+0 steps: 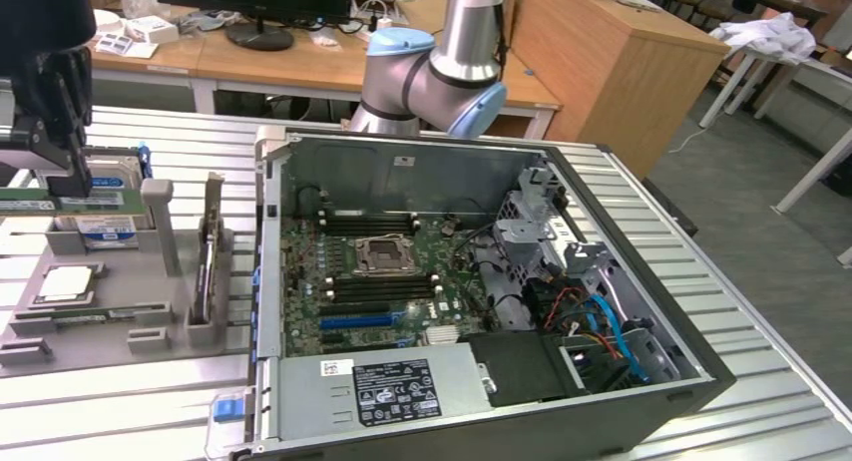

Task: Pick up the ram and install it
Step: 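Pick up the ram and move it above insertion slot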

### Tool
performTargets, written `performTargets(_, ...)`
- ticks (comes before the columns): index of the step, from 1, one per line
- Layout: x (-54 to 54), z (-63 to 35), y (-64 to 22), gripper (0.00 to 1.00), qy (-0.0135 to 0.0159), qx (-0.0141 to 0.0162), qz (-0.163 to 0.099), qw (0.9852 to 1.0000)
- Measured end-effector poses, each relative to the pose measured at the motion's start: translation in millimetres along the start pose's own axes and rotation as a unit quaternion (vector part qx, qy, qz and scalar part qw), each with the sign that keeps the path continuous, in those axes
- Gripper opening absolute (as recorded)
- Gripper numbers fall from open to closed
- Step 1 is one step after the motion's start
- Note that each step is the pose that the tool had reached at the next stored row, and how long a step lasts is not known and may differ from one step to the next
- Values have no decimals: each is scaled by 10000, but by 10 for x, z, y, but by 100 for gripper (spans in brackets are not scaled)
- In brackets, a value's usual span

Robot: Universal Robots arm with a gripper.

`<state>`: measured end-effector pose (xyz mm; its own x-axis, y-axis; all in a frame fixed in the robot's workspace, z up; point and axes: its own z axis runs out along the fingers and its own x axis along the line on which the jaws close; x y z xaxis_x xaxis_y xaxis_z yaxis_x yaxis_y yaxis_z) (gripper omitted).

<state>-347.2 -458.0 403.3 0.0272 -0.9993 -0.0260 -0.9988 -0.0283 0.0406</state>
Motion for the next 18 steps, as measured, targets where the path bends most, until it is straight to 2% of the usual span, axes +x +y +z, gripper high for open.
performTargets(18,7,-11,-254,11,0,0,0,10000)
